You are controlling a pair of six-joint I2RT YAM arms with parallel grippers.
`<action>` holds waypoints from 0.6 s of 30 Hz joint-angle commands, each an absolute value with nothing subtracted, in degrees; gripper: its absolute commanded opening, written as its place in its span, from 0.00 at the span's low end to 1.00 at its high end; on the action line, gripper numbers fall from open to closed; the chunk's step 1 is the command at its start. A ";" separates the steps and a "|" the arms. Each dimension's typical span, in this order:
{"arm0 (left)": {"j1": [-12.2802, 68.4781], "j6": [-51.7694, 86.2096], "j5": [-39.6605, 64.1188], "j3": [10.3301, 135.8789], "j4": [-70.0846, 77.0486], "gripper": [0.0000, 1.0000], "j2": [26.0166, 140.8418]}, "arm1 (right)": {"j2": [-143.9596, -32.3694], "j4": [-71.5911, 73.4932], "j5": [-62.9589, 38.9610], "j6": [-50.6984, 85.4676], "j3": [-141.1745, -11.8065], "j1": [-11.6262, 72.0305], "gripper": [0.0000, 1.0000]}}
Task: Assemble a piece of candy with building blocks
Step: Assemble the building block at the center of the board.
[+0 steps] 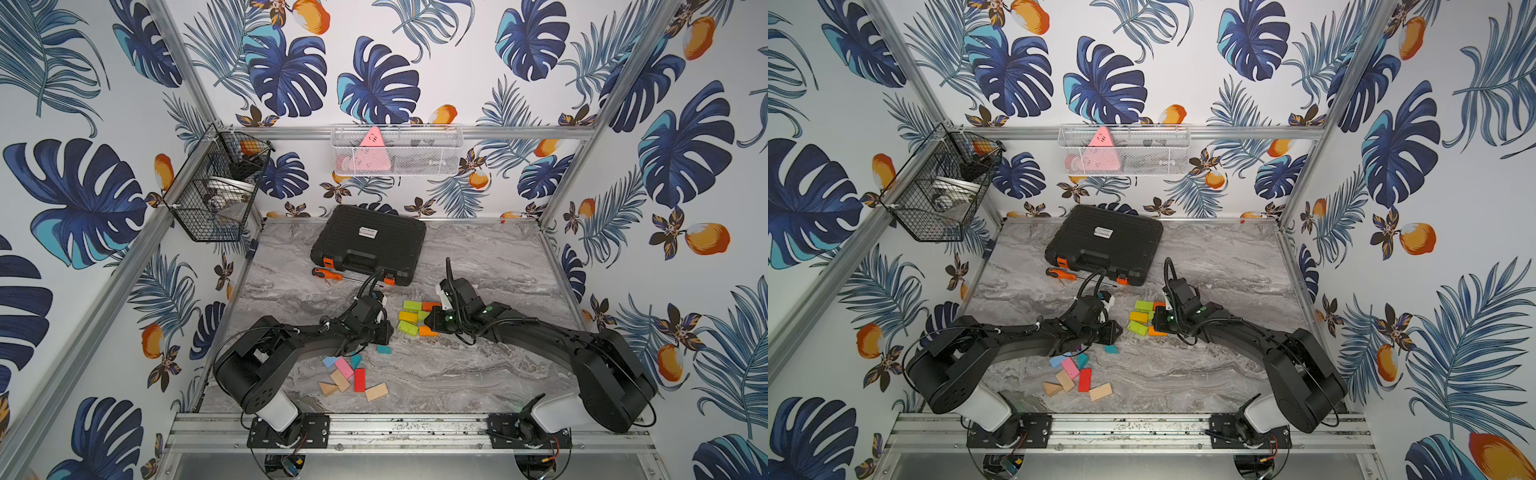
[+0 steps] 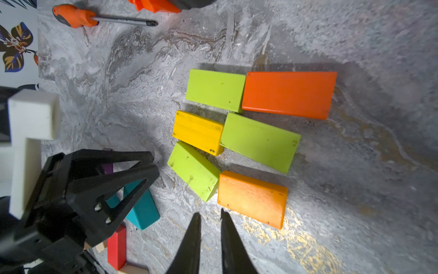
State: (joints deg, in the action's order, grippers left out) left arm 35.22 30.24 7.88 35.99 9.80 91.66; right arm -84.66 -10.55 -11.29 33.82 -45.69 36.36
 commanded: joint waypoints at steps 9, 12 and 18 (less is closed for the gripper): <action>35.43 31.23 8.62 35.77 1.90 0.34 92.72 | -87.87 -11.41 -19.00 30.19 -43.68 38.97 0.27; 35.48 31.38 8.37 35.66 2.19 0.34 92.81 | -89.47 -8.69 -20.30 32.07 -43.14 40.11 0.21; 35.60 31.31 7.96 35.69 1.56 0.34 92.58 | -94.81 -8.58 -19.28 33.56 -45.85 41.40 0.18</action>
